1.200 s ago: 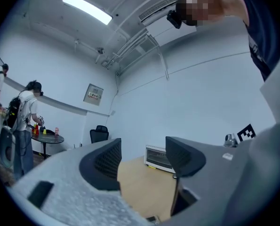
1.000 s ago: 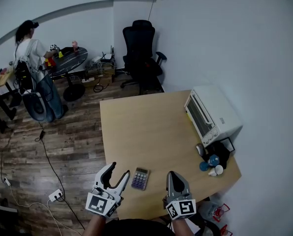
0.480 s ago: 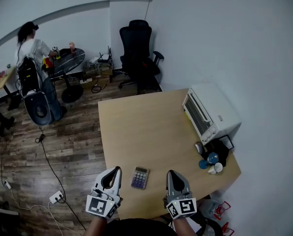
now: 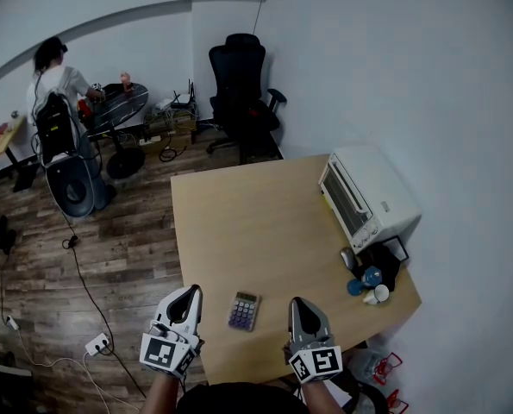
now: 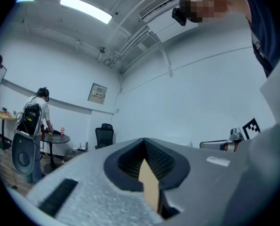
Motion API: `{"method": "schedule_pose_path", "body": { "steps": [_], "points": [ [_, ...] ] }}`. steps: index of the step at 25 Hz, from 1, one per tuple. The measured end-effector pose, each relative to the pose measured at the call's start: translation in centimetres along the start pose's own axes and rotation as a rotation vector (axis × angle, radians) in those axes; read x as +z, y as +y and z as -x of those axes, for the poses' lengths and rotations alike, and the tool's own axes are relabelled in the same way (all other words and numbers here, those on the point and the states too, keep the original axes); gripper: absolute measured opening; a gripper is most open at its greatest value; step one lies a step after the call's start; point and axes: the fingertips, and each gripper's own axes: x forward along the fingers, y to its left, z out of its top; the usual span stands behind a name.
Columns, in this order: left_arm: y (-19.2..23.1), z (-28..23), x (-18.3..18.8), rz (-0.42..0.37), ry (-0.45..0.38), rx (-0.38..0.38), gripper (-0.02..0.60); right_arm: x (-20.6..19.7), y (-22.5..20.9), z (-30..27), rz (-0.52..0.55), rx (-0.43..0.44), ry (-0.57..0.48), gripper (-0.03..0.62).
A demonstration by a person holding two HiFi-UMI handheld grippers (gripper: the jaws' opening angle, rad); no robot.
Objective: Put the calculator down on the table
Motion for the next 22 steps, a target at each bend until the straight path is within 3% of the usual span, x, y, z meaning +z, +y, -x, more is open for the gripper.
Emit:
{"method": "schedule_pose_path", "body": {
  "steps": [12,17,22],
  "points": [
    [-0.5,-0.1,-1.5,0.034,0.032,-0.060,0.000,-0.4,-0.6,-0.1,0.027,-0.037,0.019,0.009],
    [-0.6,0.0,-1.4,0.022,0.021,-0.059,0.000,-0.4,-0.3,-0.2,0.037,-0.017,0.020,0.009],
    [-0.5,0.3,-1.9,0.029,0.068,-0.036,0.000,-0.8,0.1,-0.3,0.042,0.006,0.025,0.008]
  ]
}}
